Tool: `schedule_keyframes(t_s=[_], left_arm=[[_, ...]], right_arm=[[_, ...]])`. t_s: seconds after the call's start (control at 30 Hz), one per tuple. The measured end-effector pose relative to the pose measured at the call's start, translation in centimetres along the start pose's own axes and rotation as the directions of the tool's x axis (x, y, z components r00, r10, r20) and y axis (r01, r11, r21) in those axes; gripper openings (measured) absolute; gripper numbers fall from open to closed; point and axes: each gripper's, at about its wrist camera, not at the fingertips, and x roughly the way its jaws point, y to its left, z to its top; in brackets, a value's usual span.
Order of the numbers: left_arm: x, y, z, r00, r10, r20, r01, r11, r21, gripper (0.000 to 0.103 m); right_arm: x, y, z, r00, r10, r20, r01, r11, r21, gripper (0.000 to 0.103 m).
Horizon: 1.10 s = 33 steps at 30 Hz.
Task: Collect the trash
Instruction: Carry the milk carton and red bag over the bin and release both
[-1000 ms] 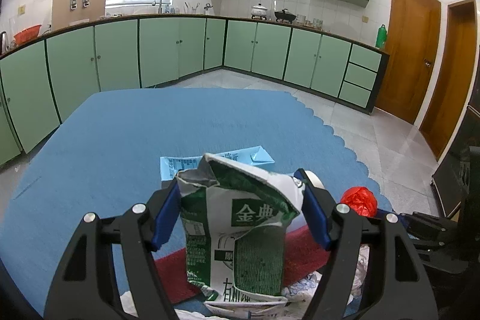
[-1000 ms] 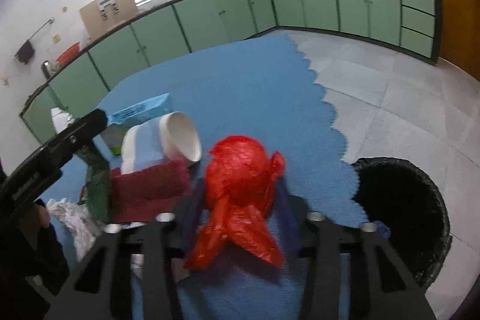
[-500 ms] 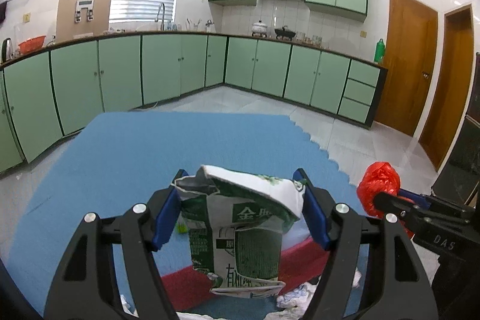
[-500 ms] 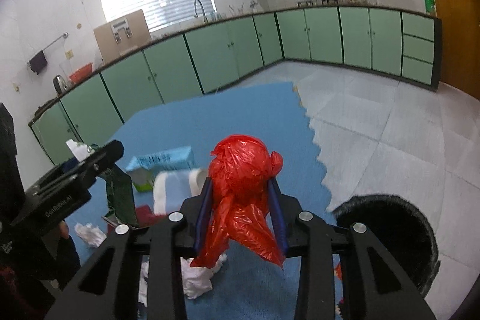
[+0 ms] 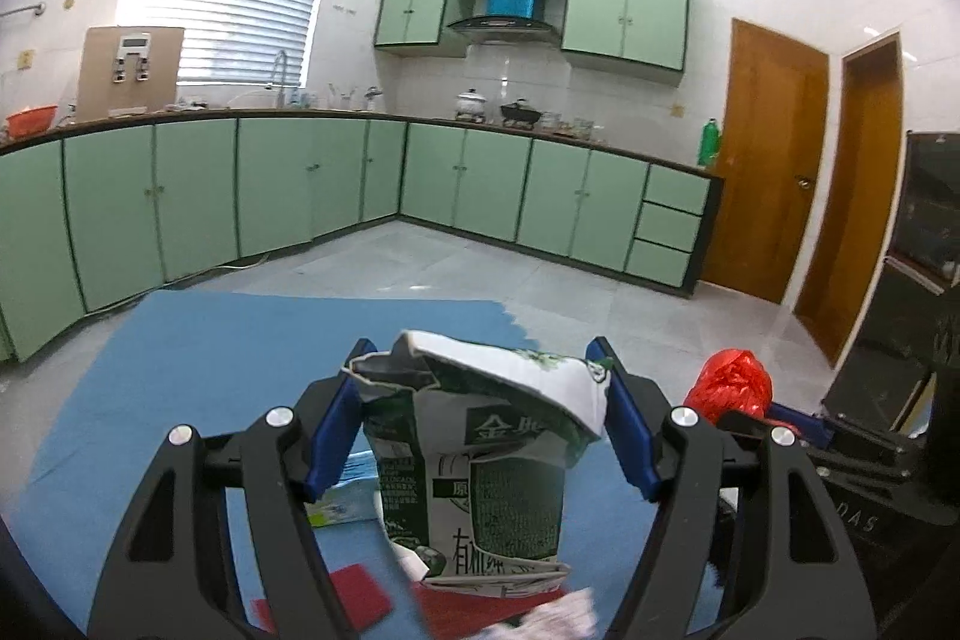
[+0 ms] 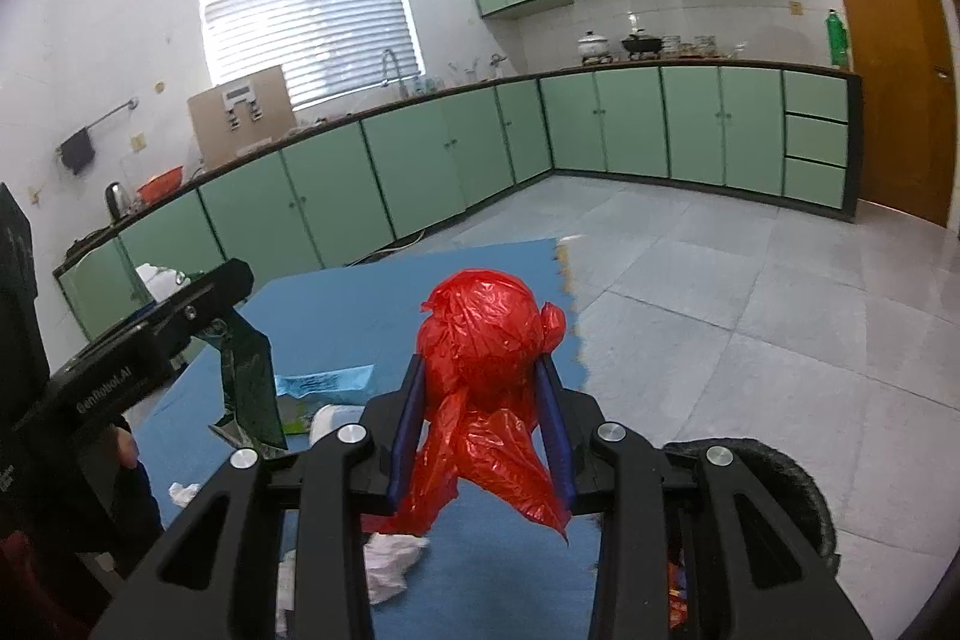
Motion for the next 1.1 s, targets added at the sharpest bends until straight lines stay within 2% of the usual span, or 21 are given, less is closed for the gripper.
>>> schedule_keyframes(t_s=[0.23,0.5,0.8,1.1], left_arm=[[2.0,-4.4,0.2,0.996,-0.091,-0.005,0.091,0.996,0.01,0.069],[4.8,-10.0,-1.1,0.982,-0.181,-0.044,0.183,0.983,0.034,0.069],[8.0,-16.1,-3.9,0.956,-0.272,-0.111,0.28,0.958,0.06,0.069],[12.3,-21.9,-6.2,0.927,-0.327,-0.183,0.346,0.935,0.078,0.069]], right_arm=[[-2.2,-4.1,0.6,0.994,-0.105,0.031,0.104,0.994,0.033,0.036],[-4.3,-8.5,0.6,0.976,-0.212,0.047,0.207,0.975,0.08,0.036],[-5.2,-13.8,-0.4,0.953,-0.303,0.01,0.3,0.945,0.129,0.035],[-4.7,-19.0,-2.3,0.937,-0.347,-0.037,0.347,0.92,0.182,0.035]])
